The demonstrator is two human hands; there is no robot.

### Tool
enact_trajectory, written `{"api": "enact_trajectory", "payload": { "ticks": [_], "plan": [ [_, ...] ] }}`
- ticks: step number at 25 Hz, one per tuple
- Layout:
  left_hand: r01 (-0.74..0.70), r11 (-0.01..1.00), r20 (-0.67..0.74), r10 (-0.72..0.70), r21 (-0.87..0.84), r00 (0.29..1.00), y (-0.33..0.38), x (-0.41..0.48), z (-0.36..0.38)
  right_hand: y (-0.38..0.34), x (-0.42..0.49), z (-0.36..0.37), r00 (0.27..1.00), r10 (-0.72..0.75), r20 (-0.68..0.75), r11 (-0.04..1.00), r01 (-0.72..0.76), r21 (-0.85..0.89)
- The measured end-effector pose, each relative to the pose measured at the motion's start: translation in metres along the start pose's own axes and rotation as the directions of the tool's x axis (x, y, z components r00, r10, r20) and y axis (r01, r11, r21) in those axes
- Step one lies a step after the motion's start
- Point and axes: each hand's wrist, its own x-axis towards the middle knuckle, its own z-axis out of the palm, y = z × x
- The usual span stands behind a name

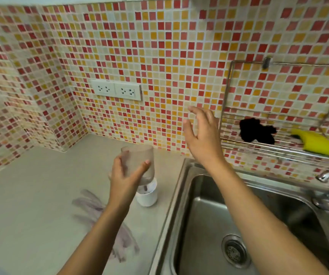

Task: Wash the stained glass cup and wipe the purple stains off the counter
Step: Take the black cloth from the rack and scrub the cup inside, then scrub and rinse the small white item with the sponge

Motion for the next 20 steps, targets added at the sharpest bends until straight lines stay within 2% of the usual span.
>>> {"api": "enact_trajectory", "payload": {
  "ticks": [2, 4, 7, 11, 14, 18, 19, 20],
  "plan": [
    [0.046, 0.983, -0.091, -0.03, 0.18, 0.995, -0.027, 0.034, -0.035, -0.009, -0.035, 0.042, 1.0, -0.013, 0.018, 0.998, 0.012, 0.061],
    [0.108, 0.954, -0.094, -0.085, 0.279, 0.992, -0.057, 0.067, -0.064, -0.004, -0.07, 0.085, 0.99, 0.1, 0.1, 0.992, -0.107, 0.065],
    [0.154, 0.935, -0.004, -0.161, 0.318, 0.987, -0.106, 0.104, -0.086, 0.019, -0.115, 0.139, 0.904, 0.329, 0.274, 0.94, -0.34, -0.009],
    [0.149, 0.915, 0.182, -0.23, 0.375, 0.956, -0.152, 0.126, -0.086, 0.039, -0.147, 0.18, 0.755, 0.53, 0.387, 0.837, -0.54, -0.092],
    [0.074, 0.881, 0.305, -0.24, 0.468, 0.922, -0.172, 0.13, -0.083, 0.044, -0.158, 0.197, 0.738, 0.57, 0.361, 0.812, -0.573, -0.11],
    [0.012, 0.844, 0.388, -0.258, 0.536, 0.885, -0.173, 0.128, -0.089, 0.045, -0.16, 0.203, 0.751, 0.593, 0.291, 0.799, -0.594, -0.095],
    [-0.03, 0.811, 0.386, -0.245, 0.585, 0.89, -0.166, 0.13, -0.091, 0.045, -0.159, 0.203, 0.758, 0.588, 0.282, 0.804, -0.588, -0.093],
    [-0.109, 0.79, 0.384, -0.168, 0.604, 0.908, -0.156, 0.133, -0.09, 0.044, -0.159, 0.204, 0.767, 0.58, 0.275, 0.81, -0.577, -0.101]
  ]
}}
